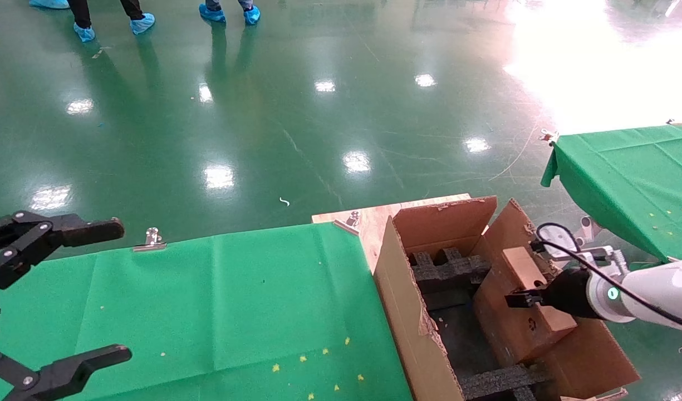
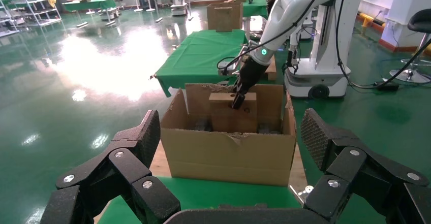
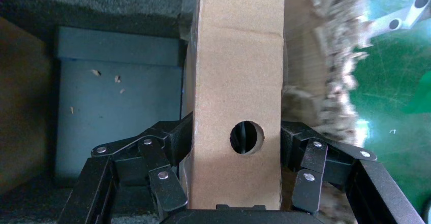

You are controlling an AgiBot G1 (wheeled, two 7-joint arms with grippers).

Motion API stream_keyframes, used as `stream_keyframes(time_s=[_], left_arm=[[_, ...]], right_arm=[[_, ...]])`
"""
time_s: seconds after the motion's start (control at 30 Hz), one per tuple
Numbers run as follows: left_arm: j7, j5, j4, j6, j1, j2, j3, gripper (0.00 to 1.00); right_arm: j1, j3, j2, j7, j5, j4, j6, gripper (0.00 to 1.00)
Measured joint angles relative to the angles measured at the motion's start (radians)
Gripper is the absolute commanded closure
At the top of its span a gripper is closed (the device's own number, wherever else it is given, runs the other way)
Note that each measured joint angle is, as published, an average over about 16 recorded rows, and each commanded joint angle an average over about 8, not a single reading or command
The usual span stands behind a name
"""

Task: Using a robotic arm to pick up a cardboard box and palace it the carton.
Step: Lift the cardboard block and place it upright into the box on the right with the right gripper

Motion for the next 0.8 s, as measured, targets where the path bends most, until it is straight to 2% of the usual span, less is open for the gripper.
stream_keyframes(time_s=[0.37, 0.73, 0.8], left_arm=[[0.000, 0.000, 0.000, 0.000, 0.000, 0.000, 0.001, 0.00], [0.001, -0.001, 0.000, -0.001, 0.000, 0.000, 0.001, 0.00], [0.001, -0.001, 0.000, -0.001, 0.000, -0.001, 0.001, 0.00]], right_arm=[[-0.072, -0.017, -0.056, 0.046, -0.024, -0.060, 0.062, 1.00], [-0.128, -0.030, -0.097, 0.052, 0.002, -0.121, 0.106, 1.00], [-0.135, -0.032, -0.101, 0.050, 0.009, -0.128, 0.111, 0.92]])
